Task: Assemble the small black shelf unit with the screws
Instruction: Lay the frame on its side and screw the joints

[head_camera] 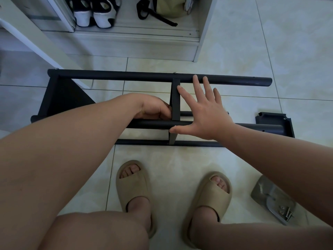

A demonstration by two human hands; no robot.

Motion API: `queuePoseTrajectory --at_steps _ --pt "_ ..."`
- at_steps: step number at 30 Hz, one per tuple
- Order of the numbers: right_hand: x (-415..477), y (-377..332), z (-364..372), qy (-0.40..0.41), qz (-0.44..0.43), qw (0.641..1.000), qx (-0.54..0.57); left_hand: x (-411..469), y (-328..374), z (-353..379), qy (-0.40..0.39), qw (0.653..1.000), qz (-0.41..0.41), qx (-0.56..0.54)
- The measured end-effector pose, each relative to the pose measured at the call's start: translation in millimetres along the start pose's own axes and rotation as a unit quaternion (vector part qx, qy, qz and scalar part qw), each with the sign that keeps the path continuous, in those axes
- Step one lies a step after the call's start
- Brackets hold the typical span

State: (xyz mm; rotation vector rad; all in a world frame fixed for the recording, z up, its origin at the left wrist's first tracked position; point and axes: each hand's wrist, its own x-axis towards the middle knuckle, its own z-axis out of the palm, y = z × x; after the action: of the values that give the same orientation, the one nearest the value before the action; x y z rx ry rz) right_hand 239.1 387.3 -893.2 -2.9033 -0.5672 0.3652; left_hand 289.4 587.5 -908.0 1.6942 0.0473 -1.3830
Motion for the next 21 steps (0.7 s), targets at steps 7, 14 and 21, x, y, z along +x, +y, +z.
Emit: queuePoseTrajectory --at_steps 7,14,21 --pt "-3 -2 4 0.008 -0.003 1.000 -0.009 3 -9 2 -0.006 0.999 -0.033 -0.036" --pt "-4 -2 5 0.010 -0.004 1.000 -0.010 1 -9 0 -0.016 1.000 -0.006 -0.026" --pt "-4 -2 4 0.012 -0.004 1.000 -0.006 4 -11 -1 -0.005 0.999 -0.006 -0.038"
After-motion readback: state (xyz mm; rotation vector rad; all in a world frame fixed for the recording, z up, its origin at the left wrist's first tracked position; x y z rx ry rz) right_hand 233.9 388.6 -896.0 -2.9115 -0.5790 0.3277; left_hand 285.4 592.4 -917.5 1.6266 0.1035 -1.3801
